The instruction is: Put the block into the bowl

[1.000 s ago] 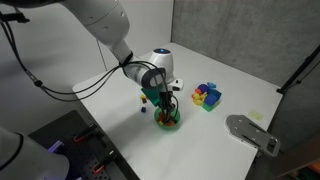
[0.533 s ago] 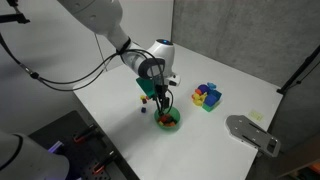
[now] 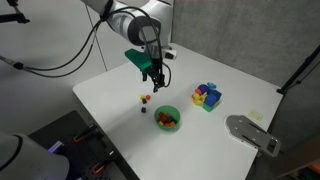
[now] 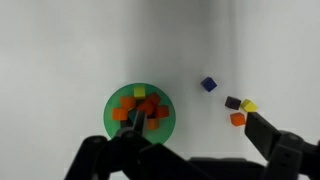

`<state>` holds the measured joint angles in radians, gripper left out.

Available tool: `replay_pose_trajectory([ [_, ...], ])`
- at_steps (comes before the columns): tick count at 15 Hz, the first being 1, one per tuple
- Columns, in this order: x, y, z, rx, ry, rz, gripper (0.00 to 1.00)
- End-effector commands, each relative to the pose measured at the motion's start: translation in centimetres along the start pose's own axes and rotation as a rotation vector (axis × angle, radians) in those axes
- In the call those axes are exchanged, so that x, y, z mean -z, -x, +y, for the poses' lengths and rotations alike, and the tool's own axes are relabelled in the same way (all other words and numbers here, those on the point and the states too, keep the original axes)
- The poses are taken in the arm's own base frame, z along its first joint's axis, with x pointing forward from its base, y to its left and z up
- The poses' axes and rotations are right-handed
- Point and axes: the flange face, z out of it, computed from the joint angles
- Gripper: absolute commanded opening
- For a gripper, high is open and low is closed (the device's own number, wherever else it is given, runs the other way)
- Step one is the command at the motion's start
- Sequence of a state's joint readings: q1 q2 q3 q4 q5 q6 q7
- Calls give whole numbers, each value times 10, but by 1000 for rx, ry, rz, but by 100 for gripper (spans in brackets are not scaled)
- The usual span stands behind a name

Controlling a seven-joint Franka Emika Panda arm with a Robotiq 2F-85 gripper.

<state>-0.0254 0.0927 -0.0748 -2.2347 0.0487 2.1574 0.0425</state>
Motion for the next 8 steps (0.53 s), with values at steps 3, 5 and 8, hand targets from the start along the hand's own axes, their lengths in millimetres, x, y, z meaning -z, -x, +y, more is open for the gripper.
replay_pose_trajectory([
  [3,95,51,-1,96,76,40,100],
  [5,127,69,-3,106,92,74,100],
  [8,158,91,-5,105,92,107,100],
])
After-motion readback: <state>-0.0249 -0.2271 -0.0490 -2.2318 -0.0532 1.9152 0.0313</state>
